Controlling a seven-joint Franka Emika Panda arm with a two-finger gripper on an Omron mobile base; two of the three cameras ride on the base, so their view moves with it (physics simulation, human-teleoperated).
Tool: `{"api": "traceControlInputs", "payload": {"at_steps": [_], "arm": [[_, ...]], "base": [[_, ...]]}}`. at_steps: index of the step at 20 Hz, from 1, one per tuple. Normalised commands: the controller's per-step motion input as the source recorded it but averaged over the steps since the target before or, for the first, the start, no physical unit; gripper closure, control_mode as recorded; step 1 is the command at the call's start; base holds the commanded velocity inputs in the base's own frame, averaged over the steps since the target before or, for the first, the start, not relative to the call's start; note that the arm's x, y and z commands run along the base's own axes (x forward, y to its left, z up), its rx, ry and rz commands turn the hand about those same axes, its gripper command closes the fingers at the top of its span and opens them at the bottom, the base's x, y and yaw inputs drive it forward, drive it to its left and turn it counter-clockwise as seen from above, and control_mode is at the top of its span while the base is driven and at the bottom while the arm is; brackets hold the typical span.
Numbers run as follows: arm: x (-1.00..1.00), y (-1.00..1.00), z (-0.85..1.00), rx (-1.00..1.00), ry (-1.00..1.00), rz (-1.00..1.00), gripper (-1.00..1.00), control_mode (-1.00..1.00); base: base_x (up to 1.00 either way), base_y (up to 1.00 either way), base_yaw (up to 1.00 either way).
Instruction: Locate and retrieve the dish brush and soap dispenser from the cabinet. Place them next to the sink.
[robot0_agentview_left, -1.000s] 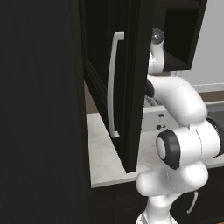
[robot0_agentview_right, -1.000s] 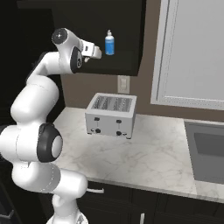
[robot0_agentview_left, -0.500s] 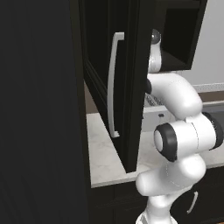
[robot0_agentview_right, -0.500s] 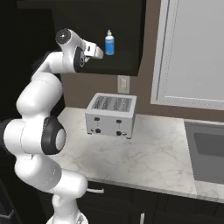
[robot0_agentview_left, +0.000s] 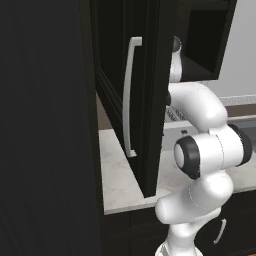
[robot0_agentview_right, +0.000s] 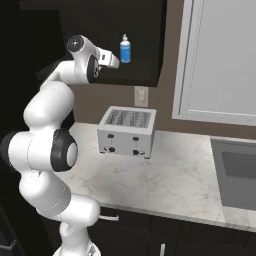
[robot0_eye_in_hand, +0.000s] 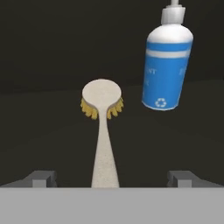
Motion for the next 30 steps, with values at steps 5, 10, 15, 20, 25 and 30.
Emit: {"api": "traceControlInputs", "payload": {"at_steps": [5, 10, 15, 20, 25, 30], "arm": [[0.15, 0.0, -0.1, 0.0, 0.0, 0.0, -1.0, -1.0], [0.15, 0.0, -0.07, 0.0, 0.0, 0.0, -1.0, -1.0], [0.05, 0.0, 0.0, 0.0, 0.0, 0.0, -1.0, -1.0], [0.0, 0.0, -0.02, 0.0, 0.03, 0.0, -1.0, -1.0], [0.0, 0.01, -0.05, 0.0, 0.03, 0.0, 1.0, -1.0], [0.0, 0.01, -0.04, 0.0, 0.03, 0.0, 1.0, -1.0]], "base": [[0.0, 0.0, 0.0], [0.0, 0.0, 0.0], [0.0, 0.0, 0.0], [0.0, 0.0, 0.0], [0.0, 0.0, 0.0], [0.0, 0.0, 0.0]]}}
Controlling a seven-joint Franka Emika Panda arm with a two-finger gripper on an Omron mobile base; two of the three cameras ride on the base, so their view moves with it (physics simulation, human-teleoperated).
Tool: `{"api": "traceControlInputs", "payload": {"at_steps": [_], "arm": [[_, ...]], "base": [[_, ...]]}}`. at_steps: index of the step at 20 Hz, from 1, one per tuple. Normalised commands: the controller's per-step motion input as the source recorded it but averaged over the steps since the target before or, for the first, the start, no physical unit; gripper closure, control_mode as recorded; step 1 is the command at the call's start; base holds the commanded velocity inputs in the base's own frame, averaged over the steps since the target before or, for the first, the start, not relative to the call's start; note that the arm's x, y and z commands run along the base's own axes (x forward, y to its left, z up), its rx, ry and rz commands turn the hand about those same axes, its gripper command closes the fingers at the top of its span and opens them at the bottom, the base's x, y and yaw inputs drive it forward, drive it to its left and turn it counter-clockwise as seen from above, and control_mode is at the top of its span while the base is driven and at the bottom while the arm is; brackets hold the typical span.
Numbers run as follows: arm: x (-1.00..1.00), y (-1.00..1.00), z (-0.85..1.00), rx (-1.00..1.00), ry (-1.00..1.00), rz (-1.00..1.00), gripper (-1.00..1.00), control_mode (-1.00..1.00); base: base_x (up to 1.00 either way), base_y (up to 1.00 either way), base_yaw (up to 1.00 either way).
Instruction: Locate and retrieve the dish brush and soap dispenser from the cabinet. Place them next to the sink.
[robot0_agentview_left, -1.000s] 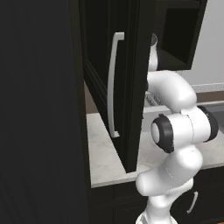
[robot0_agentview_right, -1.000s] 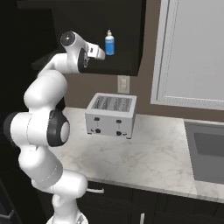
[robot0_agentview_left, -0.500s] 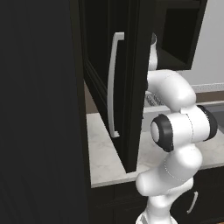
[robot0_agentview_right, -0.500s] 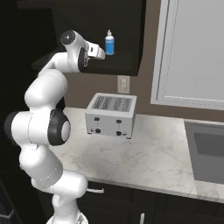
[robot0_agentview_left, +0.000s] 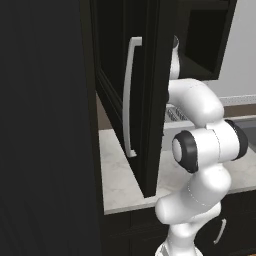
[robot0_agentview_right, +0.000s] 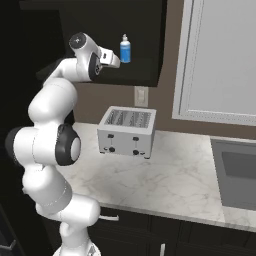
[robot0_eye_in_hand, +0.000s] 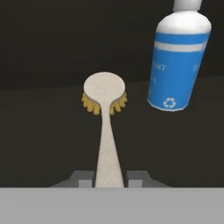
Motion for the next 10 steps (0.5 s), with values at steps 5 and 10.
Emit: {"api": "traceControlInputs", "payload": {"at_steps": [5, 10], "arm": [[0.0, 0.0, -0.04, 0.0, 0.04, 0.0, 1.0, -1.0], [0.0, 0.05, 0.0, 0.0, 0.01, 0.0, 1.0, -1.0]], "base": [[0.0, 0.0, 0.0], [0.0, 0.0, 0.0]]}}
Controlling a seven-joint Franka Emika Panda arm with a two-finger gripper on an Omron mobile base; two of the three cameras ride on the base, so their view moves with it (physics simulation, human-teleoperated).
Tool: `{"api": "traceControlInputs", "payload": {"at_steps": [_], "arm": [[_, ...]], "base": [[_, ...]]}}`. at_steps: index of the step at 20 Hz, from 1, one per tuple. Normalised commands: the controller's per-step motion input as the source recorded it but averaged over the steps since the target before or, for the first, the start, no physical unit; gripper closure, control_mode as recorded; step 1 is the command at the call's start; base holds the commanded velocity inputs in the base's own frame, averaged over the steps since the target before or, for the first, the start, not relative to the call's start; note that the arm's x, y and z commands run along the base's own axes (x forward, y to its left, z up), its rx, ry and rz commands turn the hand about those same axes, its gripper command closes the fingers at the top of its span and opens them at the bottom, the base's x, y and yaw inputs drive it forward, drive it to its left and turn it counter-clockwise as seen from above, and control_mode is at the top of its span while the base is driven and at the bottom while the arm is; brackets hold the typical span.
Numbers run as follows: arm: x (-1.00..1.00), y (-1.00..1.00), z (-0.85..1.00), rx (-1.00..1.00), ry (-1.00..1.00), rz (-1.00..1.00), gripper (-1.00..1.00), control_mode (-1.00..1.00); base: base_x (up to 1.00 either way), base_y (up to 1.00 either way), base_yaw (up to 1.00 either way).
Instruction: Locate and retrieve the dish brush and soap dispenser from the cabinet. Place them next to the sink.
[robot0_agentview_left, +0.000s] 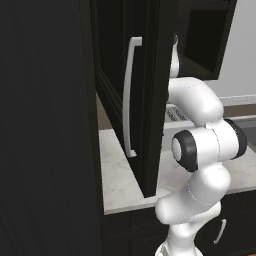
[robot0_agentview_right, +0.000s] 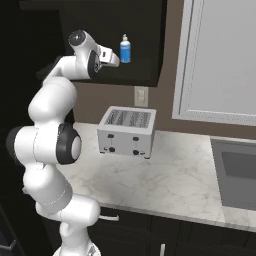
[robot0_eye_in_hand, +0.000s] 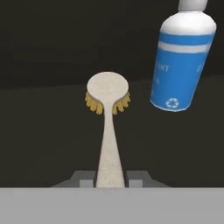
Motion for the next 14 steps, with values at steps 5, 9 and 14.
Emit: {"api": "traceControlInputs", "payload": {"at_steps": [5, 9, 14], "arm": [[-0.07, 0.02, 0.06, 0.0, -0.01, 0.0, 1.0, -1.0], [-0.23, 0.01, 0.11, 0.0, -0.05, 0.0, 1.0, -1.0], [-0.12, 0.0, 0.04, 0.0, -0.04, 0.0, 1.0, -1.0]], "base": [[0.0, 0.0, 0.0], [0.0, 0.0, 0.0], [0.0, 0.0, 0.0]]}}
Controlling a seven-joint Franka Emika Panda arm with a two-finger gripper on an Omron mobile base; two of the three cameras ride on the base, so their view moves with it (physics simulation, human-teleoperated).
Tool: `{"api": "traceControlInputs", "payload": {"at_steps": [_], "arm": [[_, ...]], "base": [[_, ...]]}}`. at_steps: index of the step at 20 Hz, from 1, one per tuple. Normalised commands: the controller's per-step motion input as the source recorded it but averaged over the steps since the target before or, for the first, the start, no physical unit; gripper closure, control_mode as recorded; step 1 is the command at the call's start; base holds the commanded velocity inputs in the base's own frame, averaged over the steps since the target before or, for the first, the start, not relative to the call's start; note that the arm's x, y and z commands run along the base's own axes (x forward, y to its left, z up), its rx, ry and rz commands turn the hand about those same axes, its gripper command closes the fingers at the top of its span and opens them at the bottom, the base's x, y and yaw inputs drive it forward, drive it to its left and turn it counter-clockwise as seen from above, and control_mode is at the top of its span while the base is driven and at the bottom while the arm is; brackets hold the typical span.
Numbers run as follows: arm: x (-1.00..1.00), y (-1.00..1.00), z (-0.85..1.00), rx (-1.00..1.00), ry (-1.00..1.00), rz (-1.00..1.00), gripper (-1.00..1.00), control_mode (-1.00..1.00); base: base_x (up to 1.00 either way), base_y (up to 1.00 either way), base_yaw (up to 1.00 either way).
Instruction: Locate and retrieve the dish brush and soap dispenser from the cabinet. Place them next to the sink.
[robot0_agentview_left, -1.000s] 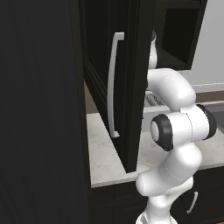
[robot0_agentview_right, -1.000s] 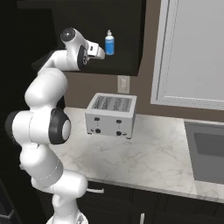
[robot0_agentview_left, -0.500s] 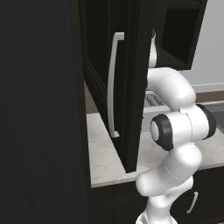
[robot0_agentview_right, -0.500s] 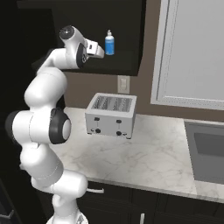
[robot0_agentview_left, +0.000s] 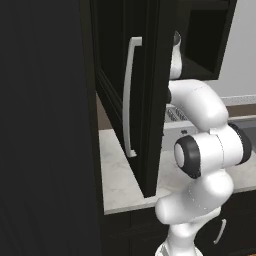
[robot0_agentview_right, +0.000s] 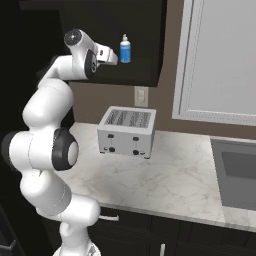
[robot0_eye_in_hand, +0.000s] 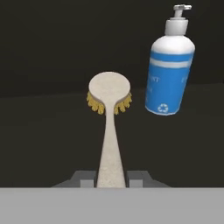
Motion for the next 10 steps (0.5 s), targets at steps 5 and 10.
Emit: {"api": "traceControlInputs", "payload": {"at_steps": [5, 10], "arm": [[-0.21, 0.0, 0.0, 0.0, -0.02, 0.0, 1.0, -1.0], [-0.6, 0.01, 0.04, 0.0, -0.05, 0.0, 1.0, -1.0]], "base": [[0.0, 0.0, 0.0], [0.0, 0.0, 0.0]]}}
